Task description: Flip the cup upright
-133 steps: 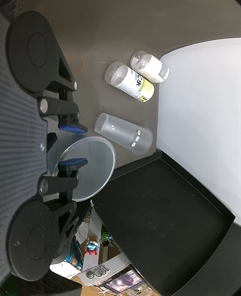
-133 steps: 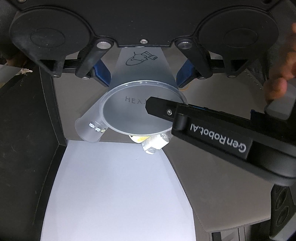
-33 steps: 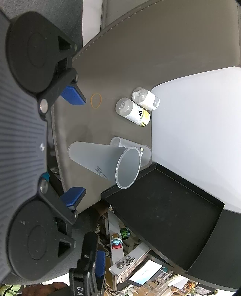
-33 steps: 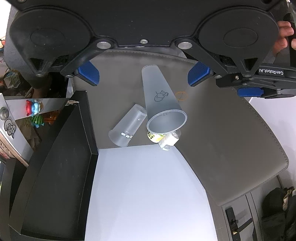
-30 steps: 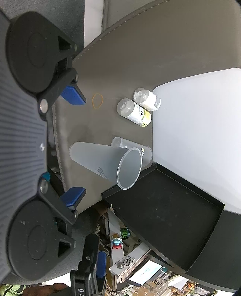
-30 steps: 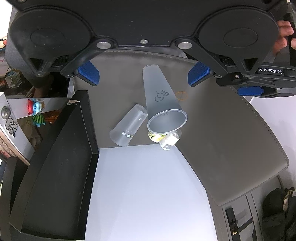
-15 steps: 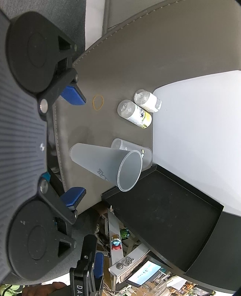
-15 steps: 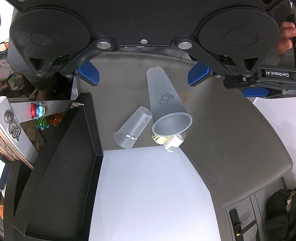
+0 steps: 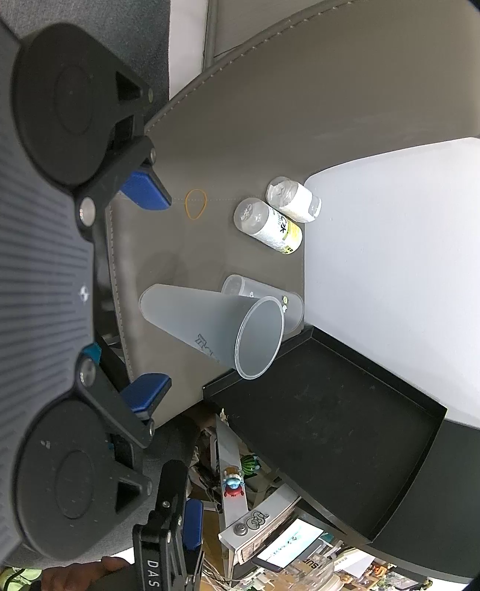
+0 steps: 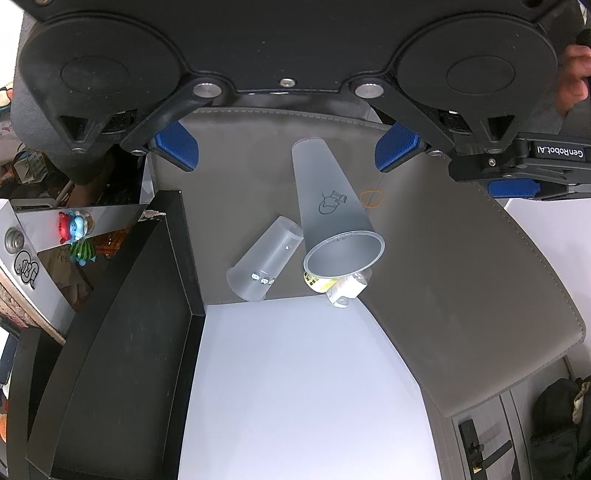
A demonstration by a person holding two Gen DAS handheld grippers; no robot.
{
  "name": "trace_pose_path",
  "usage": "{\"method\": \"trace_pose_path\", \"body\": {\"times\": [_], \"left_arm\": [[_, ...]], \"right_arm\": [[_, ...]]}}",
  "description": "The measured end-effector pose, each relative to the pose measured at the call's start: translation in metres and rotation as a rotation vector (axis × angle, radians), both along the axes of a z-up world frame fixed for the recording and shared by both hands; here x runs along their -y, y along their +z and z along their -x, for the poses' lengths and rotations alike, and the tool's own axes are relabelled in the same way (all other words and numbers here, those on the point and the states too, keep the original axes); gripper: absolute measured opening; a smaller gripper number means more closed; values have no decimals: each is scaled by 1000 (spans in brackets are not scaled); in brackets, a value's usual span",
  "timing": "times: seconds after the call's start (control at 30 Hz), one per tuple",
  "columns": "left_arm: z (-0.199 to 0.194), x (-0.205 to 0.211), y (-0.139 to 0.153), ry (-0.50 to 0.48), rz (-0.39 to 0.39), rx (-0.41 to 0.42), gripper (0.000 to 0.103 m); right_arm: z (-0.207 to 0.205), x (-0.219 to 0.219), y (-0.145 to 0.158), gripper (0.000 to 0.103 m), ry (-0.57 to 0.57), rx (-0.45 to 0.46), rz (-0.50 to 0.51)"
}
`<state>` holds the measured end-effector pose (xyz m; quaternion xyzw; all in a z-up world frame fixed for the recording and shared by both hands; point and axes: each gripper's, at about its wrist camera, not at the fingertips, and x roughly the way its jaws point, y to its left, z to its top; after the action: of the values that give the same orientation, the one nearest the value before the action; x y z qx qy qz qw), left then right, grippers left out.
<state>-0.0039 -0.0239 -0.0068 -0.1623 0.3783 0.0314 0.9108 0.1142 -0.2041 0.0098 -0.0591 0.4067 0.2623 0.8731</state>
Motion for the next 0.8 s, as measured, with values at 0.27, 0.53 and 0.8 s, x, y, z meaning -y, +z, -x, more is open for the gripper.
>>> {"method": "trace_pose_path", "body": {"times": [0.27,0.53,0.8], "left_arm": [[0,0,0,0,-1,-1,94],[-2,-2,-1,-9,-4,-7,94],[-1,4,2,-19,-24,16,94]], "right_arm": [[0,0,-1,103,2,1,3],[-1,-1,-4,103,8,-7,7],[-5,-3,-7,103,17,-15,12]]}}
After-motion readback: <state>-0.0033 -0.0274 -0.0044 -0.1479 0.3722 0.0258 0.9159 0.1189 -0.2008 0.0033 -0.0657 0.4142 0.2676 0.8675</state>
